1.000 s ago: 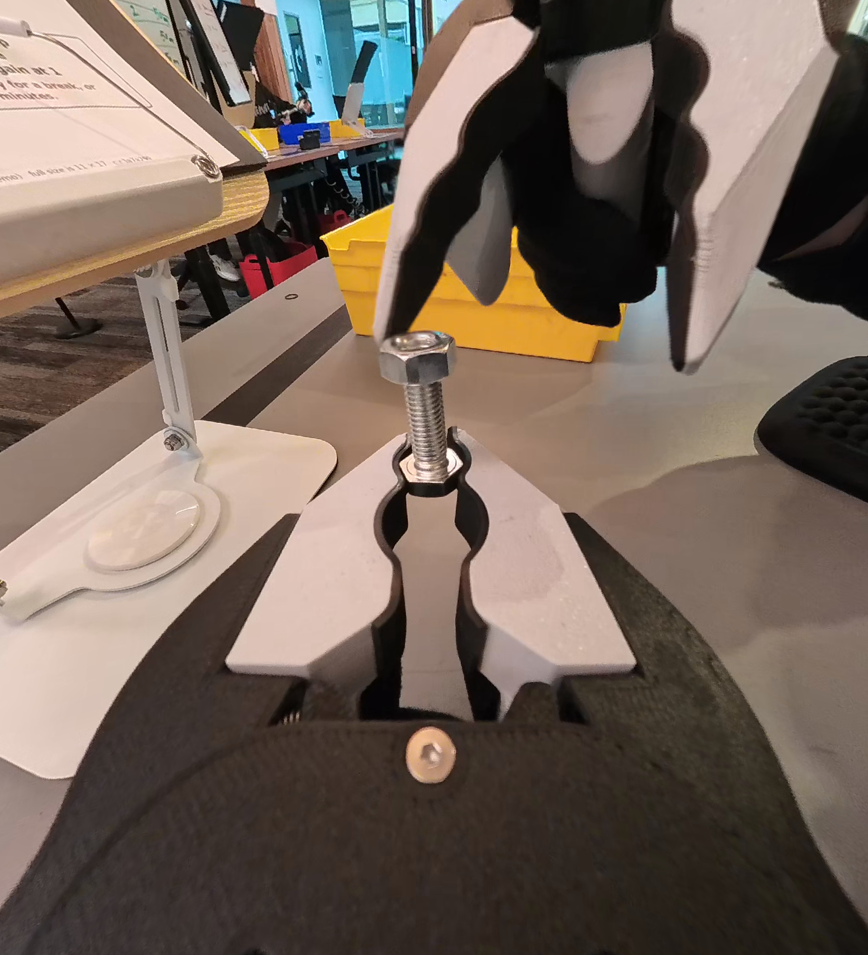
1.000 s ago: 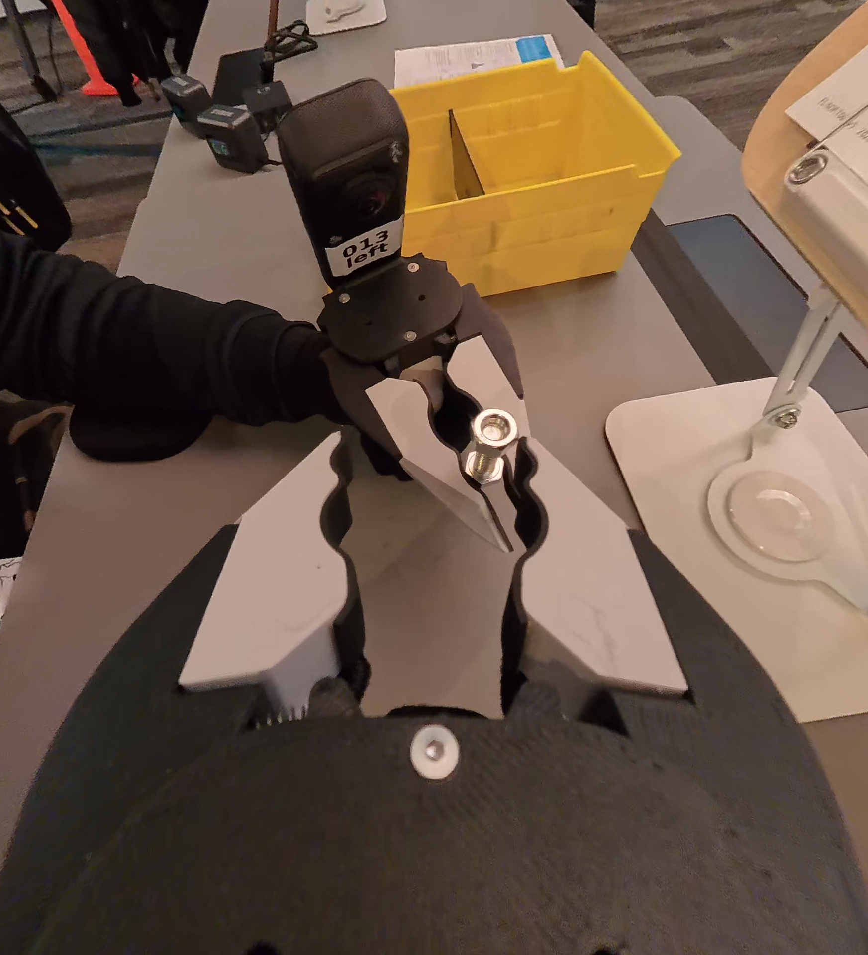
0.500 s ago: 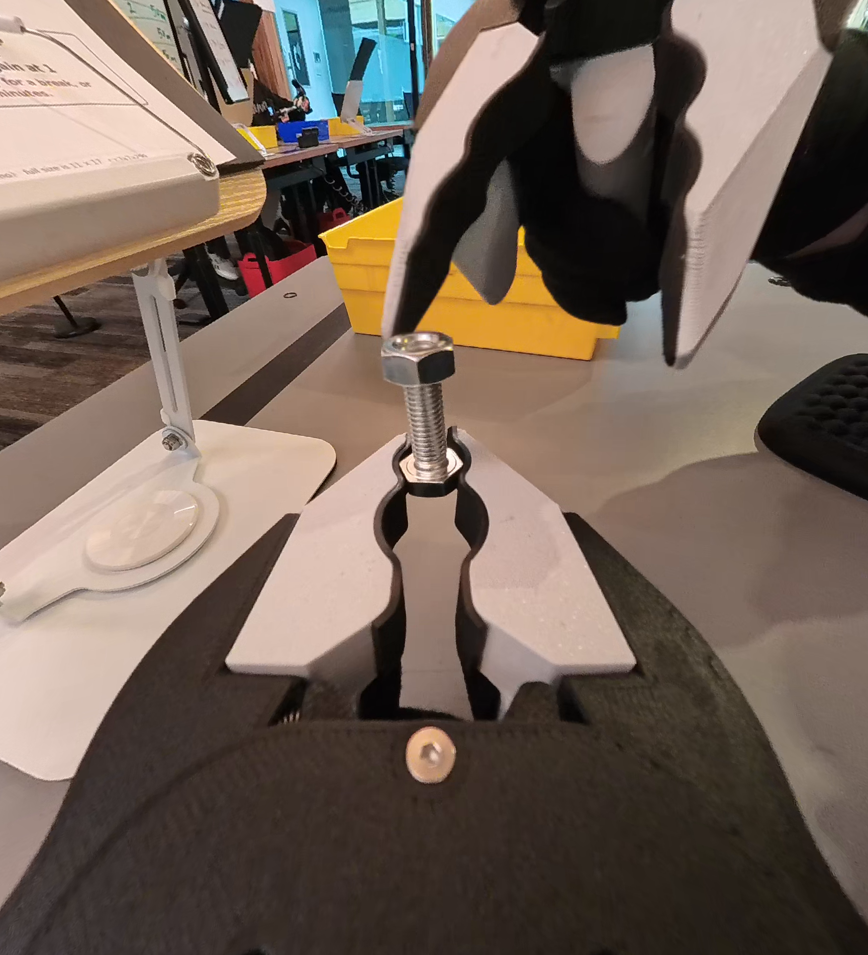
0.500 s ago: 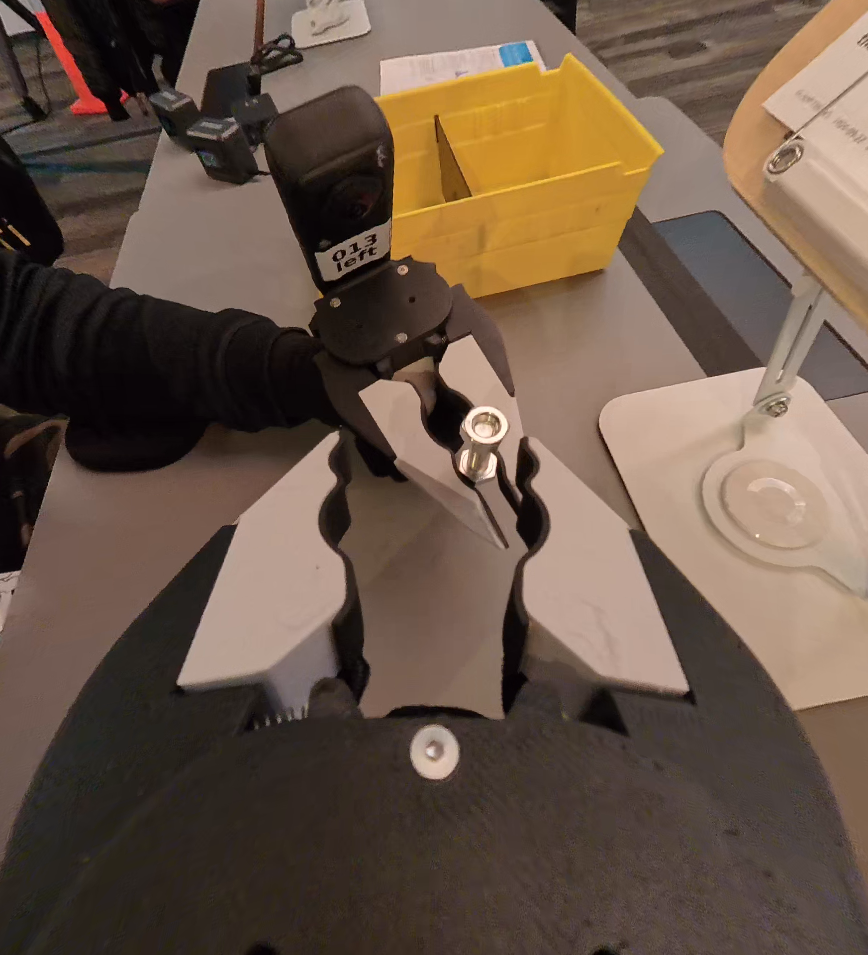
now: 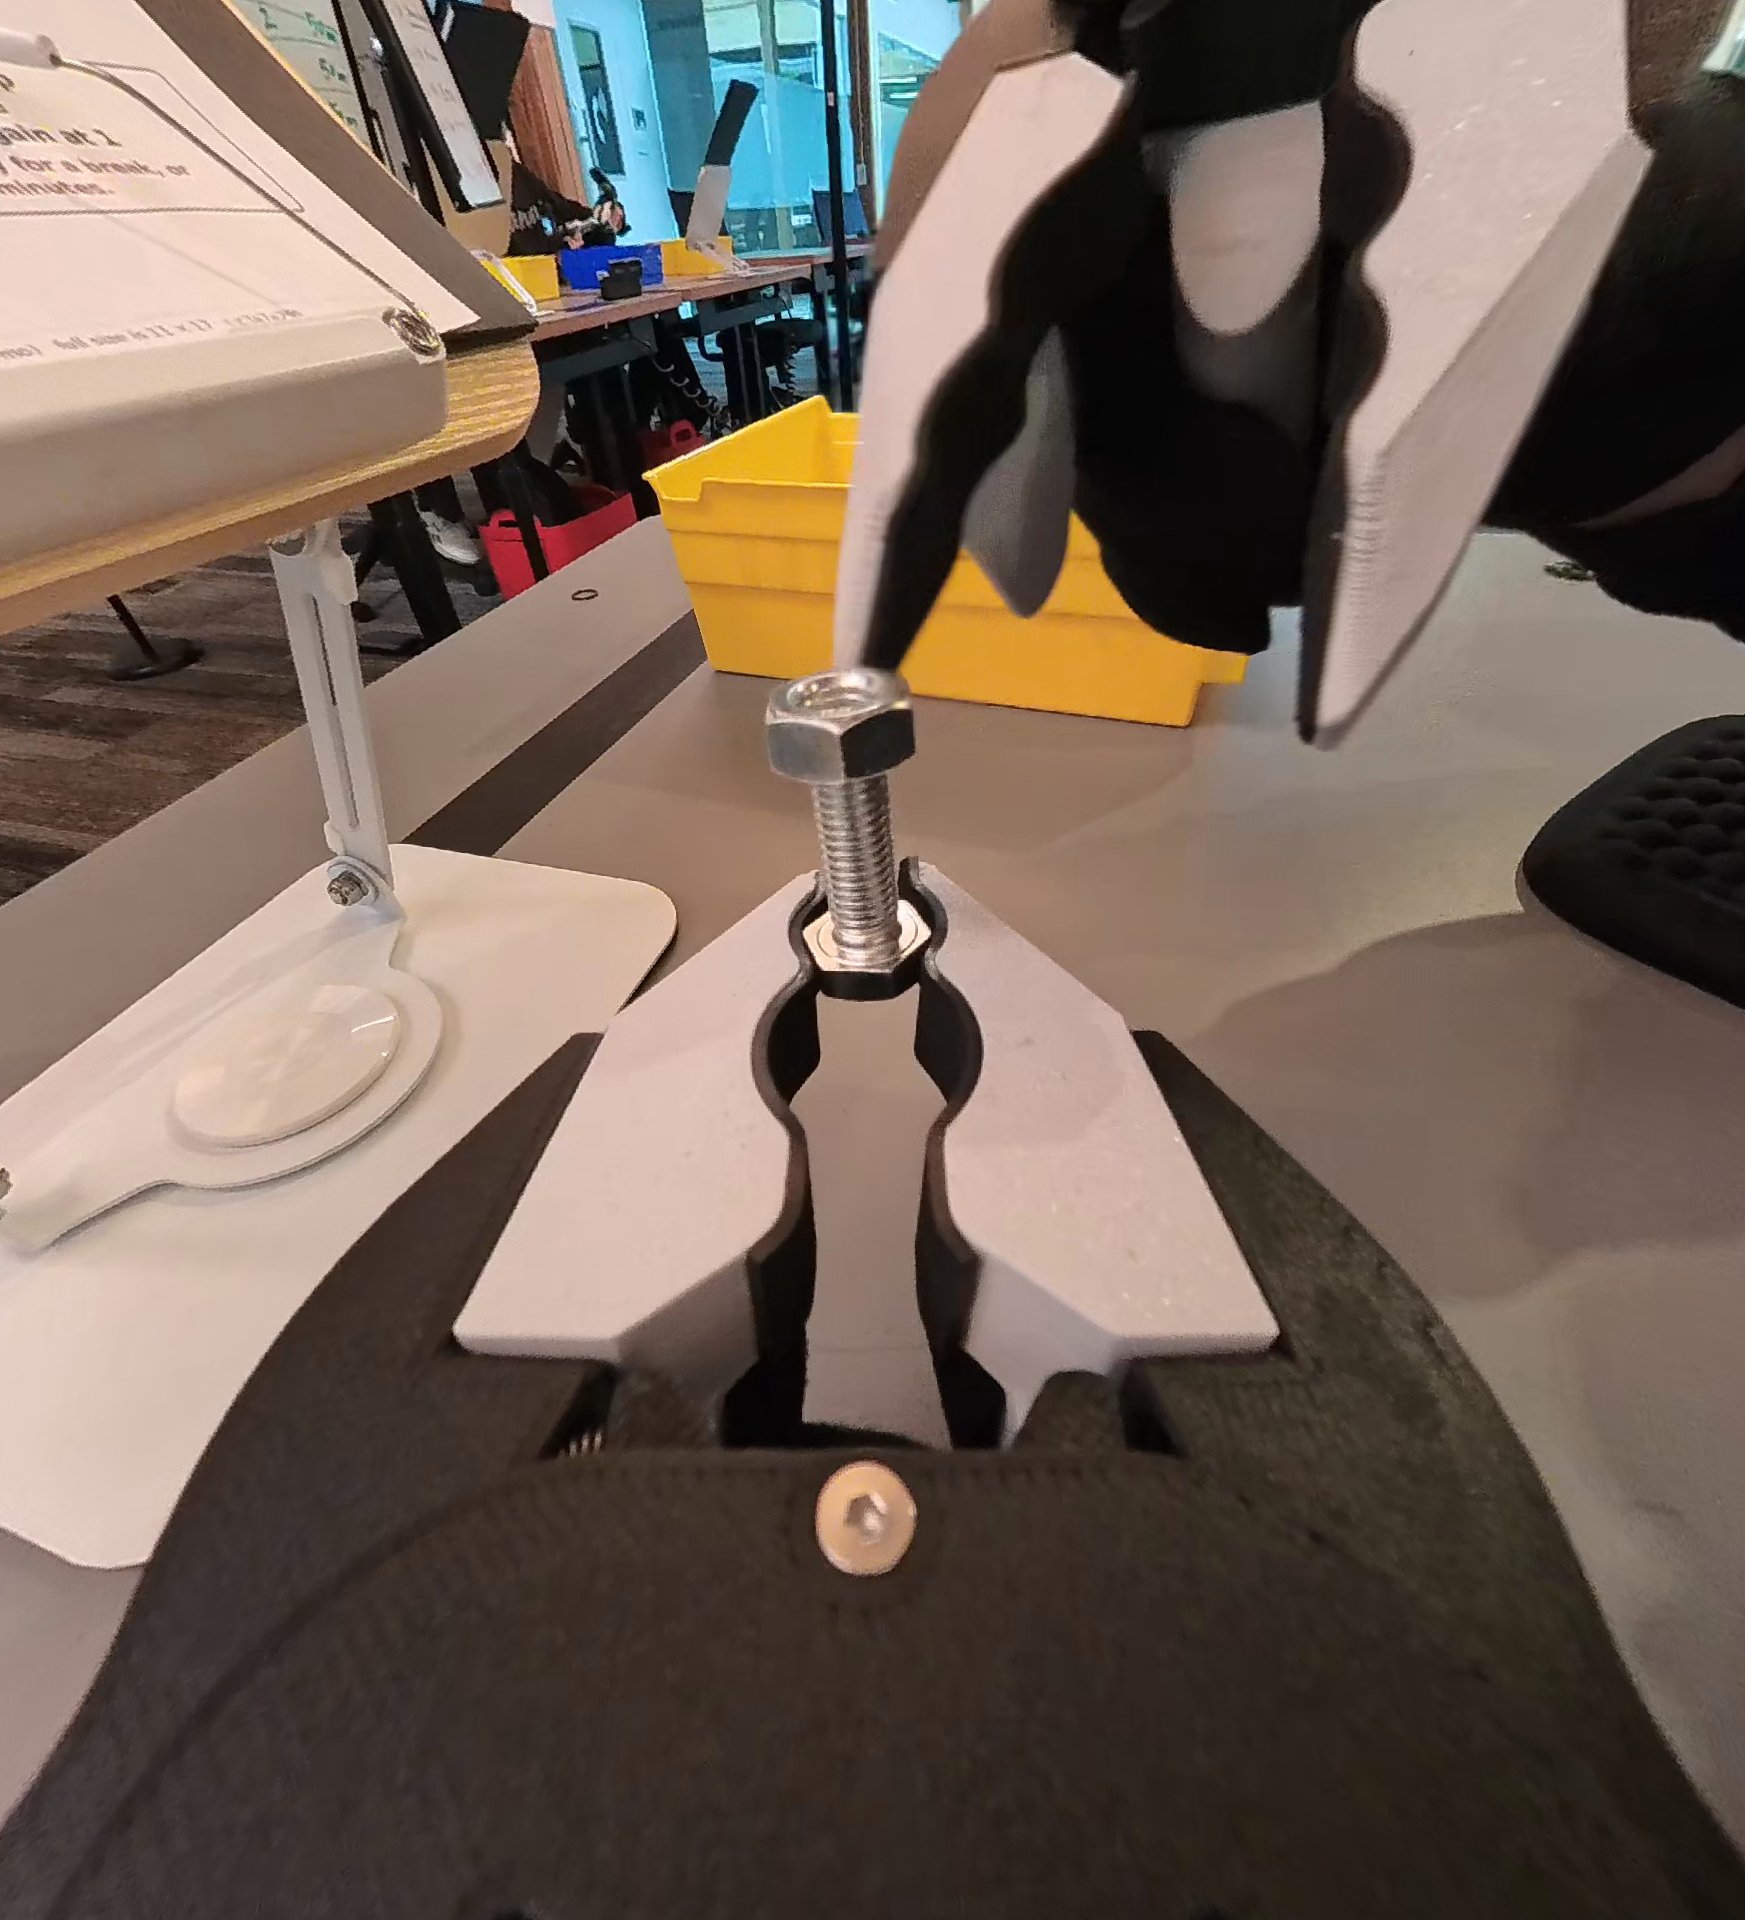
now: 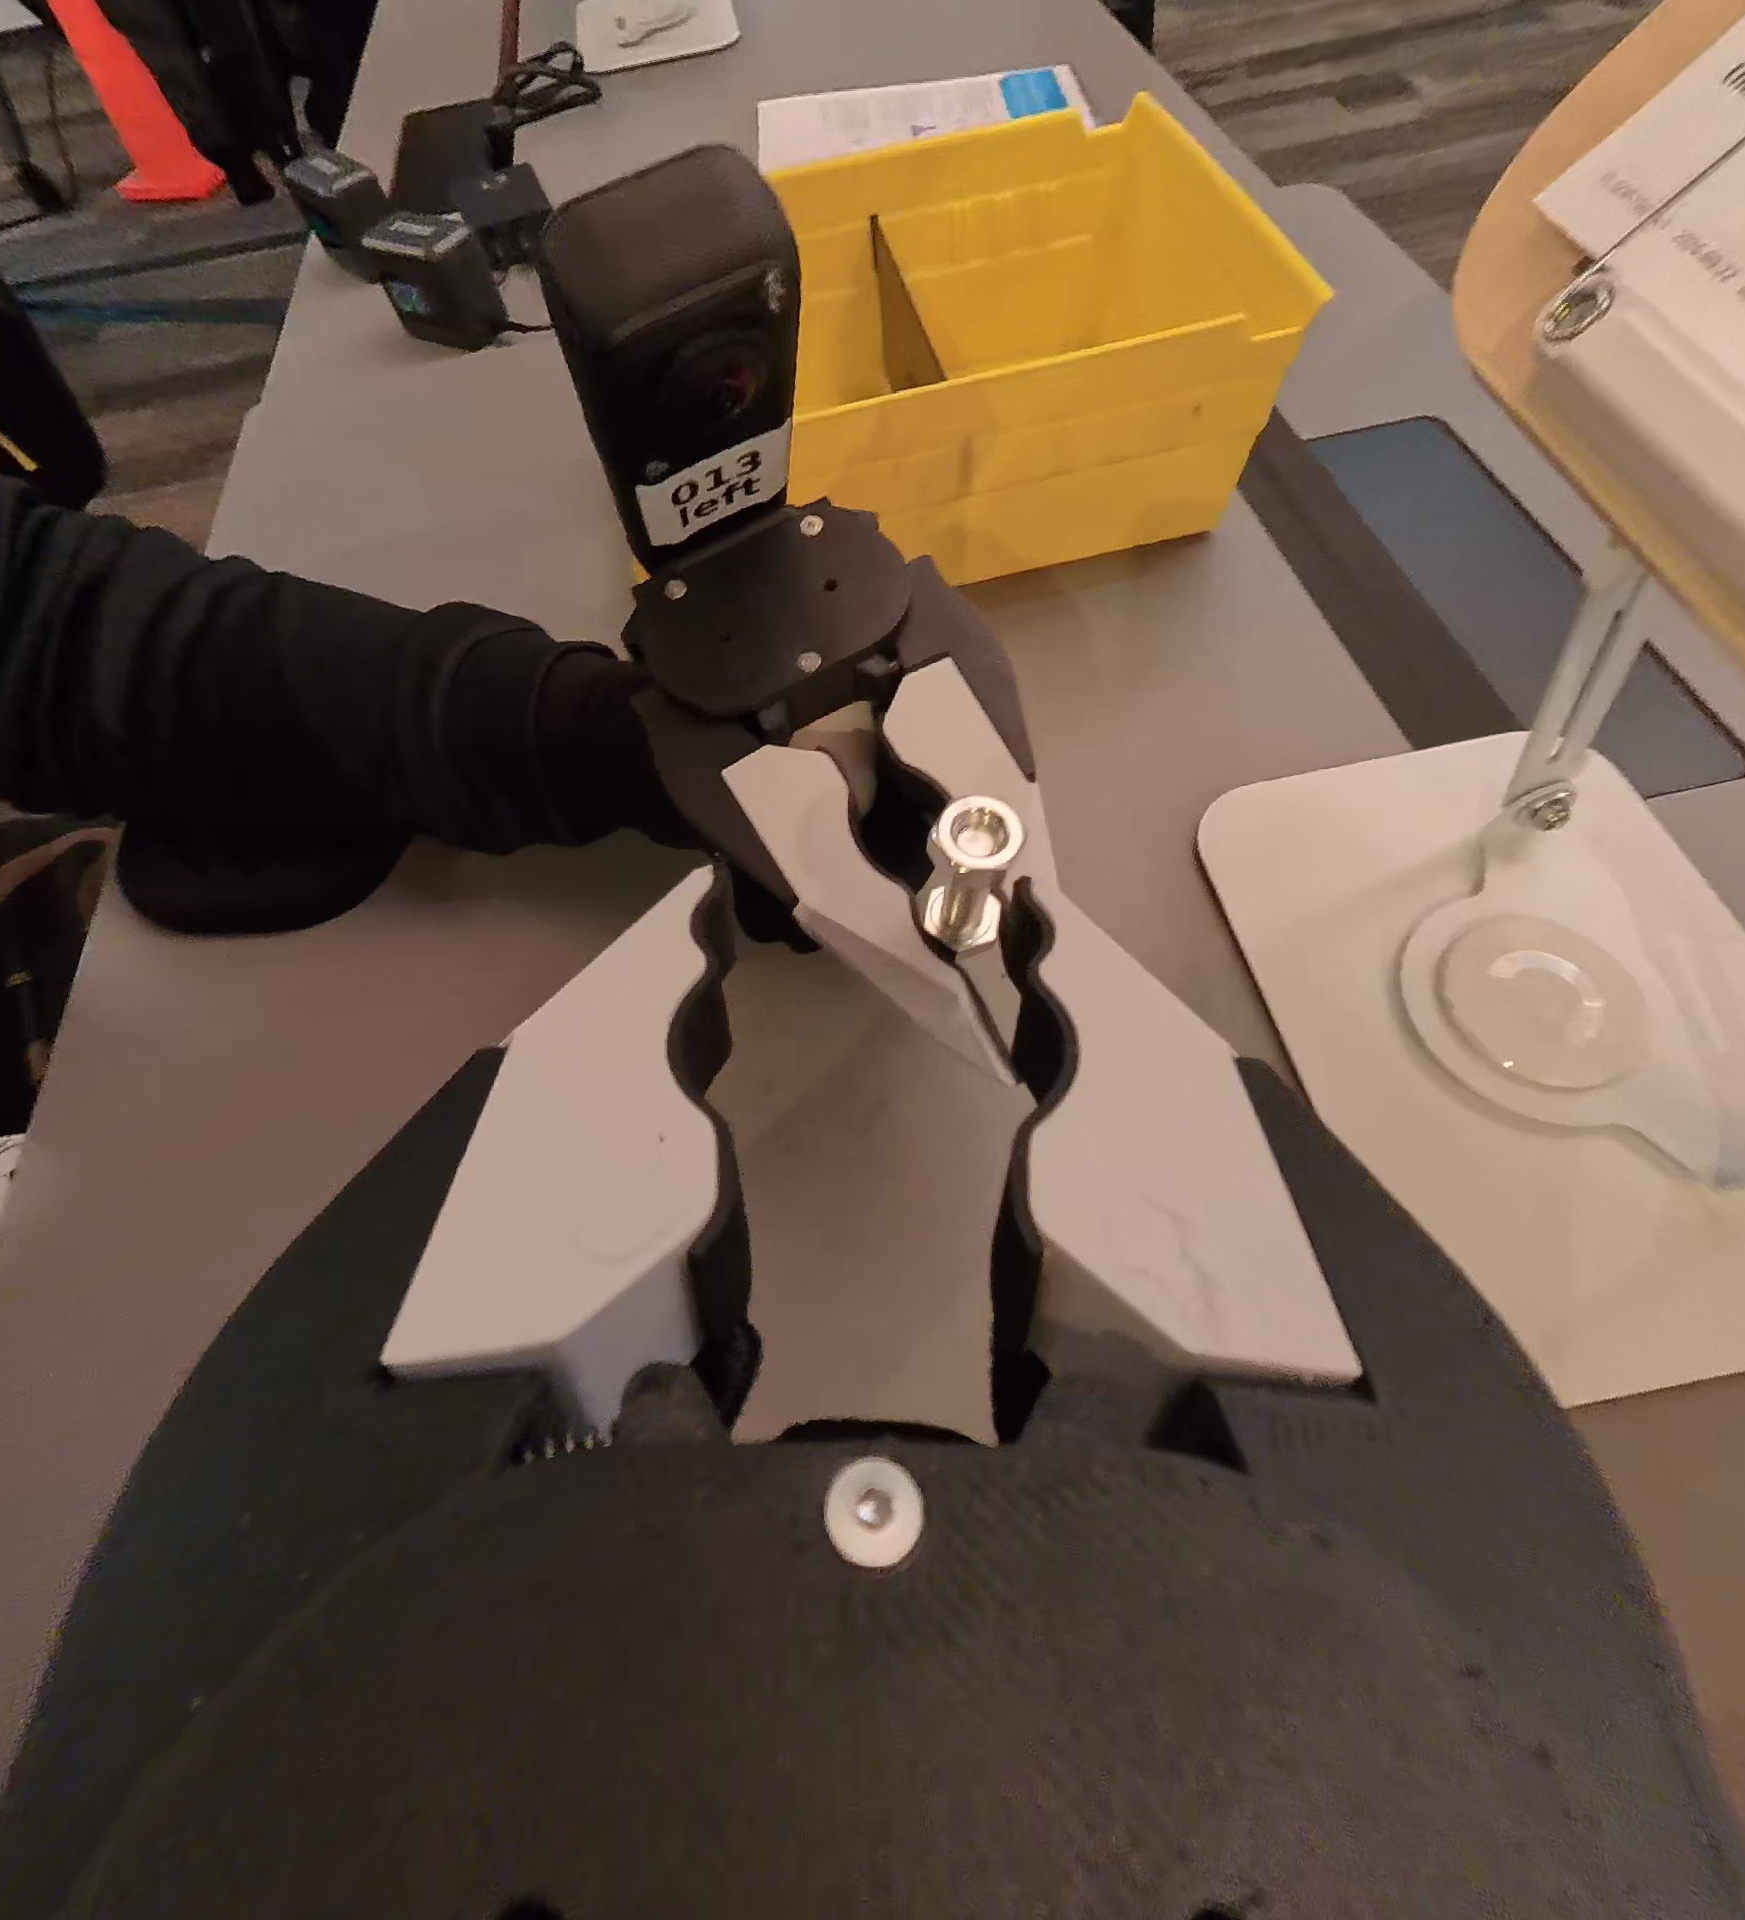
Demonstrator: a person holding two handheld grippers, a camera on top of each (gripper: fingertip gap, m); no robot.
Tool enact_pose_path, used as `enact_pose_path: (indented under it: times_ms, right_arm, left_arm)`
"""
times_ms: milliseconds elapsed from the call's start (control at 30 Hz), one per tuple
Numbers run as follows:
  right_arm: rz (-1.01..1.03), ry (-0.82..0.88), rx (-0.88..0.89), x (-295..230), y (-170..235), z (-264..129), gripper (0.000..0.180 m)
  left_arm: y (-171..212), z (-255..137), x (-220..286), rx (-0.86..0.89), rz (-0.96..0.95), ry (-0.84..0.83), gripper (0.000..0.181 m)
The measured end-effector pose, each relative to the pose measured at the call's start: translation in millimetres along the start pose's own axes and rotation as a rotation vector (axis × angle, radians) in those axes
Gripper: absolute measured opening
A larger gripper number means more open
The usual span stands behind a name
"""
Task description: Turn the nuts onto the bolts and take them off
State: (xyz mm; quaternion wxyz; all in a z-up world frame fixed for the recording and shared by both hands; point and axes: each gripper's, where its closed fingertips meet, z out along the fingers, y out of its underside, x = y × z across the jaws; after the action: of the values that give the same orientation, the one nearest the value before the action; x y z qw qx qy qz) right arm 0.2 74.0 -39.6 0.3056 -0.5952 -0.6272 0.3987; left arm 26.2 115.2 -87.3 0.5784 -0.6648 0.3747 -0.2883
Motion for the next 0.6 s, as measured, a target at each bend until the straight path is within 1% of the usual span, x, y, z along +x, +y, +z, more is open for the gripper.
enact_pose_path:
  times_ms: [67, 267, 333, 400, 467, 533, 600]
  right_arm:
    - [-0.009, 0.007, 0.014, 2.1, -3.6, 1.8, 0.055]
    - [-0.011, -0.024, 0.018, -2.5, -4.4, 3.9, 0.054]
    - [-0.003, -0.033, -0.01, -4.6, 0.9, 2.1, 0.038]
    - [0.0, -0.023, -0.019, -2.9, 3.5, 0.0, 0.041]
    - [0.005, -0.022, 0.018, -2.3, -1.3, -1.9, 0.044]
    - [0.007, -0.004, 0.024, 0.6, -1.8, -1.6, 0.054]
    - [0.003, -0.004, 0.024, 0.2, -1.5, 0.3, 0.055]
  left_arm:
    - [0.0, 0.3, 0.6, -0.001, 0.001, 0.002, 0.011]
    - [0.0, -0.2, -0.3, 0.001, 0.0, -0.001, 0.011]
    - [0.2, -0.3, -0.7, 0.0, -0.001, -0.002, 0.011]
    - [-0.4, -0.3, -0.6, 0.003, -0.004, 0.0, 0.011]
    - [-0.9, -0.4, -0.2, 0.004, -0.002, 0.0, 0.011]
    - [-0.9, -0.4, -0.4, 0.002, 0.0, -0.003, 0.011]
    - [-1.9, -1.0, 0.2, 0.004, -0.002, 0.002, 0.011]
